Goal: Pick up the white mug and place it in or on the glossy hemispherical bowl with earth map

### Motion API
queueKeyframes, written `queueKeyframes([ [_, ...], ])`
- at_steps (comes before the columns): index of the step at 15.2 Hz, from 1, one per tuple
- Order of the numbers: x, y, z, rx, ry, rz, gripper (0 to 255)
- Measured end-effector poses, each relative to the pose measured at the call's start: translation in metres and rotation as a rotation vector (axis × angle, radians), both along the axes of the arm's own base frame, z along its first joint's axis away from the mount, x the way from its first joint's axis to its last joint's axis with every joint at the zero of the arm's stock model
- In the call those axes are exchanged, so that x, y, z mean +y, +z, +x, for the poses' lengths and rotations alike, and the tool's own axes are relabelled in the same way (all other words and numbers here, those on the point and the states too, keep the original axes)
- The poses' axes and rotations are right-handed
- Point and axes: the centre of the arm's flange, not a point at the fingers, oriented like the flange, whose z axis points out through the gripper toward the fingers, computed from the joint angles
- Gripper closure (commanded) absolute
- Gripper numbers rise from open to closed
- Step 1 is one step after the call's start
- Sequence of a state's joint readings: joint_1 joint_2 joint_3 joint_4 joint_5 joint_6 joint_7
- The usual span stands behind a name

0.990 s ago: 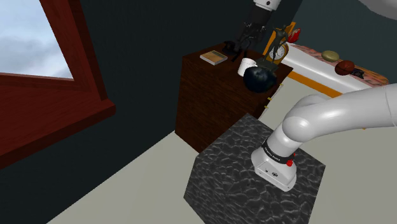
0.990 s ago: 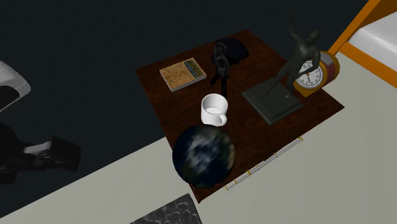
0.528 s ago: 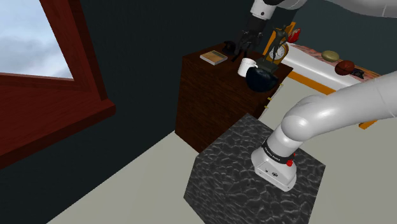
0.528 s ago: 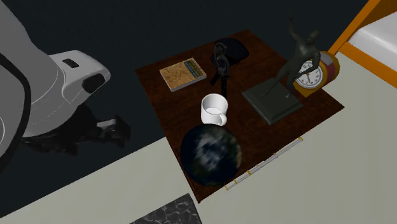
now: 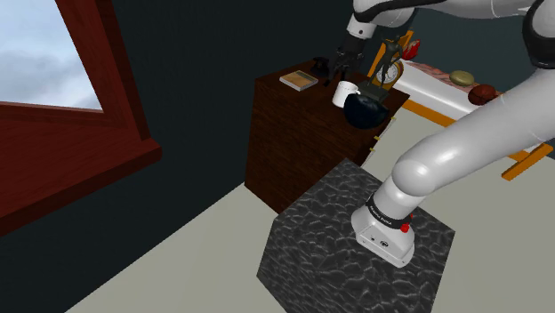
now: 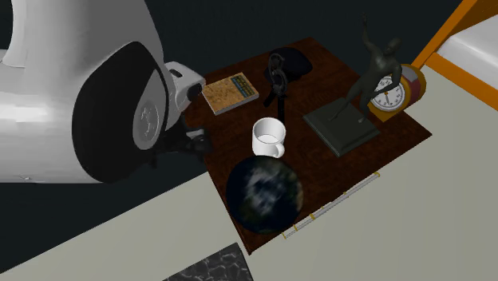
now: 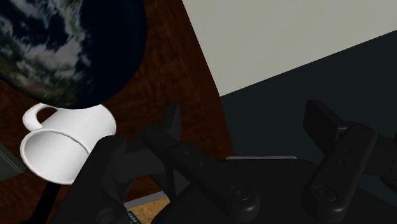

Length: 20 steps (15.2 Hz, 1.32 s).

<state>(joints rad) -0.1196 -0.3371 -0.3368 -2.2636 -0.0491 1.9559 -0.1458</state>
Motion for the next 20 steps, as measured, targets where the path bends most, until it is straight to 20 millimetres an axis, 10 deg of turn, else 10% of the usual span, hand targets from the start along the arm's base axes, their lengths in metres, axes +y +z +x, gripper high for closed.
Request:
queueKeyframes([
  [20, -0.202, -0.106, 0.066, 0.033, -0.081, -0.054, 0],
])
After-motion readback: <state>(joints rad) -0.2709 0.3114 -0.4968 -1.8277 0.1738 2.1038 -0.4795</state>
